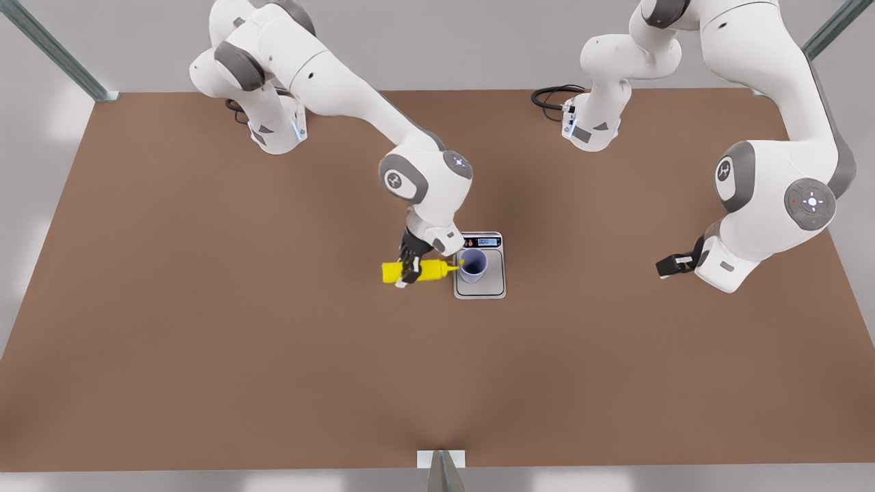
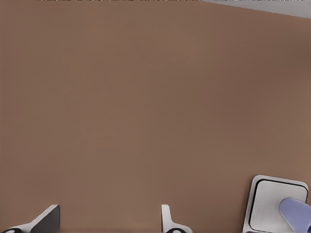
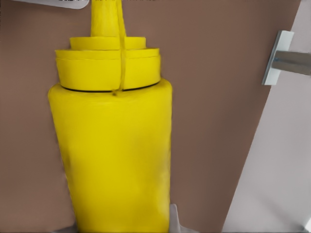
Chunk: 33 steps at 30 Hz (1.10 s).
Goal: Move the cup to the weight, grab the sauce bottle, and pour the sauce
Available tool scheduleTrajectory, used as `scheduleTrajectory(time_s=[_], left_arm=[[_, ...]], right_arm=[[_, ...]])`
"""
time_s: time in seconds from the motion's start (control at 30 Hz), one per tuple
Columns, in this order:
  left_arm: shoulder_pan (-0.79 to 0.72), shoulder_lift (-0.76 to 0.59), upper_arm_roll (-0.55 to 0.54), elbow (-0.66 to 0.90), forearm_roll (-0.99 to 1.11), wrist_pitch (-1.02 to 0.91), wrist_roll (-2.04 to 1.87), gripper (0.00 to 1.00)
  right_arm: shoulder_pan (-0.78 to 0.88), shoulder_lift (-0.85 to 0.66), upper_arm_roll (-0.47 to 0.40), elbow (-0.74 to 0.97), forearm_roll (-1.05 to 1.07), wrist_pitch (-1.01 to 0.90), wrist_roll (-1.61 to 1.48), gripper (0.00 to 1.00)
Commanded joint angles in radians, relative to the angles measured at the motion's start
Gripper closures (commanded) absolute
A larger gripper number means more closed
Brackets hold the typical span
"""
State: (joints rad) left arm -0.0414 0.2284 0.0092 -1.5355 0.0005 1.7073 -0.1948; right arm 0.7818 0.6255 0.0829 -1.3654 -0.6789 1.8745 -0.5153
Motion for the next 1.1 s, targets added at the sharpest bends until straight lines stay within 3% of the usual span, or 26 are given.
scheduleTrajectory(time_s=[0.0, 0.57, 1.07], left_arm=[[0.000, 0.000, 0.000, 0.000, -0.002, 0.000, 0.002, 0.00], [0.000, 0.011, 0.002, 0.000, -0.002, -0.003, 0.005, 0.00], [-0.002, 0.012, 0.002, 0.000, -0.002, -0.003, -0.003, 0.00]], right_arm=[[0.005, 0.003, 0.000, 0.000, -0.011, -0.002, 0.001, 0.43], [0.114, 0.111, -0.002, 0.026, -0.202, -0.051, -0.003, 0.42], [0.109, 0.111, -0.002, 0.057, -0.176, -0.060, 0.000, 0.42]])
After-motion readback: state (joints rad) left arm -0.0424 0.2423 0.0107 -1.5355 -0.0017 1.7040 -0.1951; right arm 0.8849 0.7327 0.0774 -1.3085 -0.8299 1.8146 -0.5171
